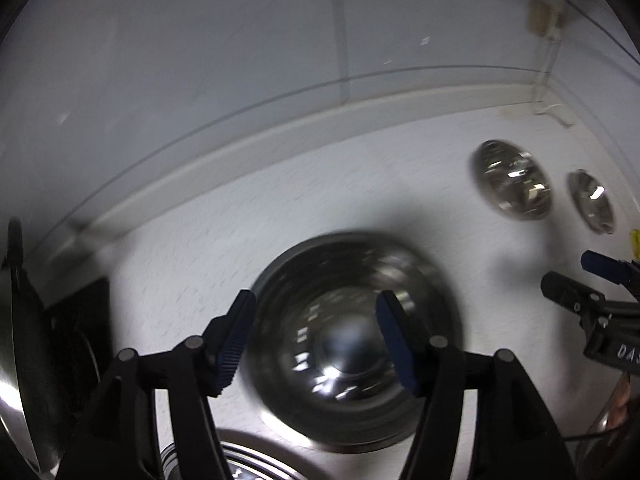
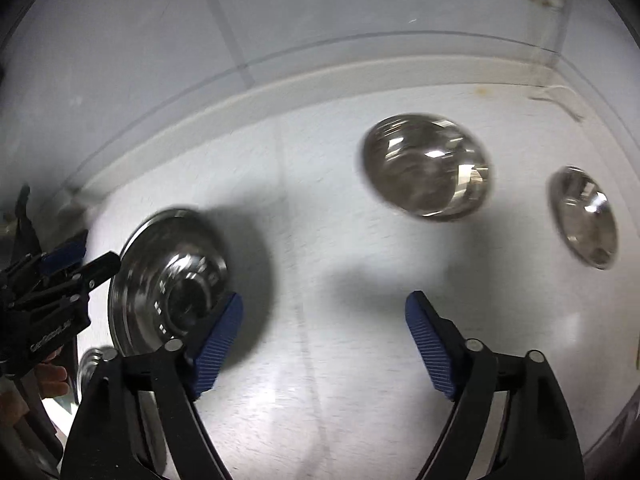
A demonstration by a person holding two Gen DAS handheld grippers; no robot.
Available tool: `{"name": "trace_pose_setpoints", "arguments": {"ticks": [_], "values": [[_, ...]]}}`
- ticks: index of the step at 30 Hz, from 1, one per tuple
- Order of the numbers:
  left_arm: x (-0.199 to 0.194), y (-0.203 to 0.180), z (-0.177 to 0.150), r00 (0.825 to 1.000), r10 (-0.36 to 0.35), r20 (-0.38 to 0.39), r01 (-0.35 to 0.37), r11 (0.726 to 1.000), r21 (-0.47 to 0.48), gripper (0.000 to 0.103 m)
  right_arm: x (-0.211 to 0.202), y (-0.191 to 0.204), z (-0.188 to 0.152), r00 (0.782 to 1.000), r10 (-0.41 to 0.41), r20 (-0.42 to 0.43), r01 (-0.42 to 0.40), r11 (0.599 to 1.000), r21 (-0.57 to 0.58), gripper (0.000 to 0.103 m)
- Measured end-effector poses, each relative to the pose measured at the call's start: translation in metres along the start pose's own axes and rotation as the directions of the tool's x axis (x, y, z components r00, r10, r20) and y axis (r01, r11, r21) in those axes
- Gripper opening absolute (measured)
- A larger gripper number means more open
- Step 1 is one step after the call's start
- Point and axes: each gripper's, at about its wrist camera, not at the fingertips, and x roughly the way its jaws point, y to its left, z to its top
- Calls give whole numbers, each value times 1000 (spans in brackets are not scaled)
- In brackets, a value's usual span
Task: Organize plates and bowls
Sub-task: 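Open both grippers and pull back from the bowl, then close both grippers on the rim of a medium steel bowl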
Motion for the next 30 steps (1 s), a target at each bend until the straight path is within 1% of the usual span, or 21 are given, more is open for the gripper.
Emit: {"name": "trace_pose_setpoints", "arguments": {"ticks": [3, 6, 9, 13, 18, 21, 24, 27, 29, 30], "values": [[-5, -27, 16, 999, -34, 19, 33, 998, 45, 64, -20, -30, 5, 998, -28, 48, 26, 999, 48, 83], [3, -54, 35, 998, -66, 1, 66, 995, 79, 64, -31, -60, 13, 995, -64, 83, 56, 993, 100, 84], [20, -80, 60, 997, -74, -23, 76, 992, 100, 64, -31, -96, 29, 990, -98, 97, 81, 982, 168, 84], [49, -114, 97, 994, -78, -72, 85, 991, 102, 65, -20, -126, 50, 987, -124, 104, 98, 970, 221, 84], [90, -152, 129, 988, -73, -133, 88, 990, 109, 65, 8, -145, 76, 988, -126, 88, 100, 962, 256, 84], [115, -172, 142, 979, -77, -187, 98, 990, 105, 65, 27, -147, 83, 992, -106, 72, 83, 960, 269, 84], [129, -181, 147, 979, -55, -198, 78, 991, 109, 64, 44, -154, 86, 995, -85, 53, 66, 955, 291, 83], [143, -183, 149, 972, -67, -225, 90, 992, 92, 64, 58, -163, 85, 997, -71, 37, 54, 943, 330, 83], [151, -187, 148, 971, -60, -233, 85, 992, 98, 63, 65, -166, 84, 998, -49, 27, 37, 938, 346, 83], [153, -188, 147, 971, -60, -233, 84, 992, 98, 62, 69, -167, 83, 999, -46, 22, 36, 937, 347, 80]]}}
